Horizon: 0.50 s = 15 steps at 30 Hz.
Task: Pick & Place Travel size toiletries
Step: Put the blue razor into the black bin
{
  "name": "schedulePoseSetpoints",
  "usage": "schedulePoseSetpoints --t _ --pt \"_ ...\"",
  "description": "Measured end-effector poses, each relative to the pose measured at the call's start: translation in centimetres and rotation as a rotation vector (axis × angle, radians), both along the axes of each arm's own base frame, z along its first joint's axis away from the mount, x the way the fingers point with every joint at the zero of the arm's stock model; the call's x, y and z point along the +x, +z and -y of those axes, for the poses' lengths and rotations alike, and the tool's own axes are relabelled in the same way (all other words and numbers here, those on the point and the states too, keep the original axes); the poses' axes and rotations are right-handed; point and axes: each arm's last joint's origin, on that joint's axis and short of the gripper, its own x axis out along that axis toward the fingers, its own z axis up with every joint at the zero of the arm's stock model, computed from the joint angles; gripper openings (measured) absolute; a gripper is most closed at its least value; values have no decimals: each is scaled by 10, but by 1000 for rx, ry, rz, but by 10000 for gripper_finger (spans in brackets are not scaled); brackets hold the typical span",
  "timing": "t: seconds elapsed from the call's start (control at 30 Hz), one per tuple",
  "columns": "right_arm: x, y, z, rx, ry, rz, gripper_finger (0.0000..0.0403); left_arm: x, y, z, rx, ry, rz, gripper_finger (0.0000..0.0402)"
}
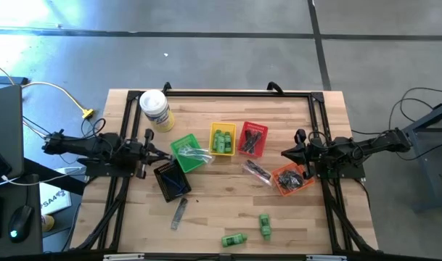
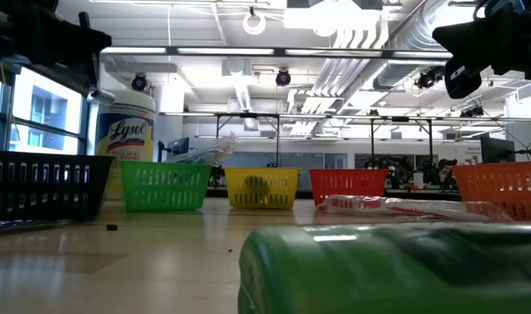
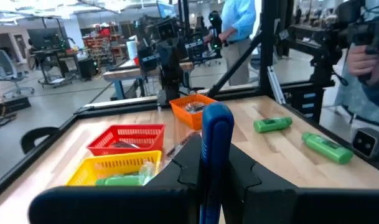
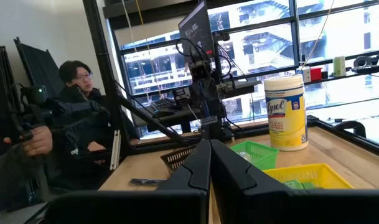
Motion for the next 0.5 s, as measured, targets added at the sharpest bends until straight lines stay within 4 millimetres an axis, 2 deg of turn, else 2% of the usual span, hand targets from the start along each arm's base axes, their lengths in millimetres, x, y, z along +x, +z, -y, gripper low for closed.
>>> schedulePoseSetpoints --t 0.23,0.5 --pt "0 0 0 1 0 0 2 12 29 2 89 9 -77 20" --pt "0 -1 0 1 1 -9 2 50 61 7 151 17 -392 20"
